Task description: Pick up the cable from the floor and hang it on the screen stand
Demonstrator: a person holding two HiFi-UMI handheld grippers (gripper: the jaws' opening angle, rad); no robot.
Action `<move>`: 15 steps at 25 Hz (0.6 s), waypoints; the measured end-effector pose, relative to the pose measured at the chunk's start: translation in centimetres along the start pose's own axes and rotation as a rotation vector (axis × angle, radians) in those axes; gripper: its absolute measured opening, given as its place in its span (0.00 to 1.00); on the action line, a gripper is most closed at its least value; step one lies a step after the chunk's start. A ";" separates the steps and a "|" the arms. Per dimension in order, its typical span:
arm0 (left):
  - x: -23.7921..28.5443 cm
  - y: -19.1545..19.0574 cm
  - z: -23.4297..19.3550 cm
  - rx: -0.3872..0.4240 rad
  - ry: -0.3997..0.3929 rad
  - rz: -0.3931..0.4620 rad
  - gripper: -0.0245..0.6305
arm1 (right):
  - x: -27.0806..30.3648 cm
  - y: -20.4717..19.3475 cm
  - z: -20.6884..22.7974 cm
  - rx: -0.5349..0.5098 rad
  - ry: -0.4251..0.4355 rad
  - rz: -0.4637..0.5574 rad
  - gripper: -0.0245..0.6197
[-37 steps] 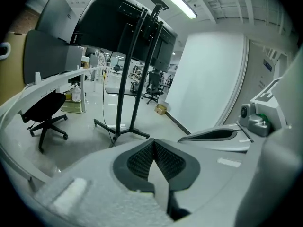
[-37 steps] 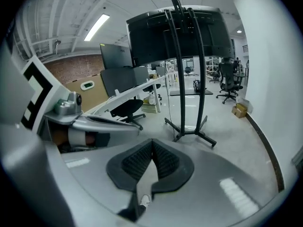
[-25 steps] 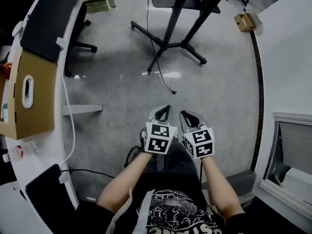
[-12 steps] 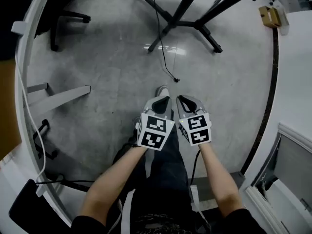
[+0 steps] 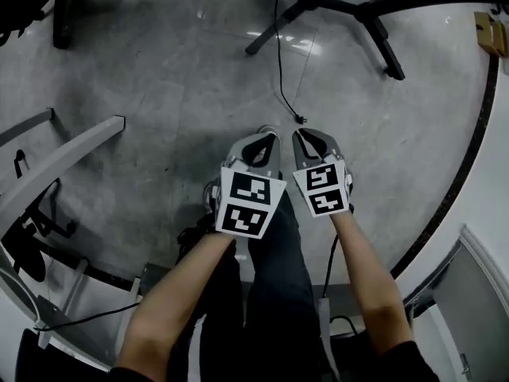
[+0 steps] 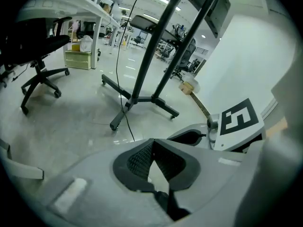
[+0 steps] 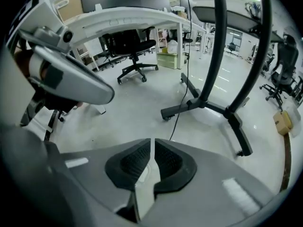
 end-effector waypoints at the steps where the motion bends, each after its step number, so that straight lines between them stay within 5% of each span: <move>1: 1.2 0.0 -0.8 -0.010 0.005 -0.001 0.04 | 1.7 -0.3 0.5 -0.014 0.008 -0.016 0.08; 15: 13.5 -0.1 -7.5 0.027 0.010 0.001 0.04 | 21.1 -7.9 5.0 -0.129 0.005 -0.225 0.14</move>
Point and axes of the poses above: the fingertips, and each gripper's own axes: x forward along the fingers, z to its right, y out of its top, the point moved 4 cm from there along -x, backward along the fingers, and after that the axes turned 10 degrees about -z, right-handed, at the moved point
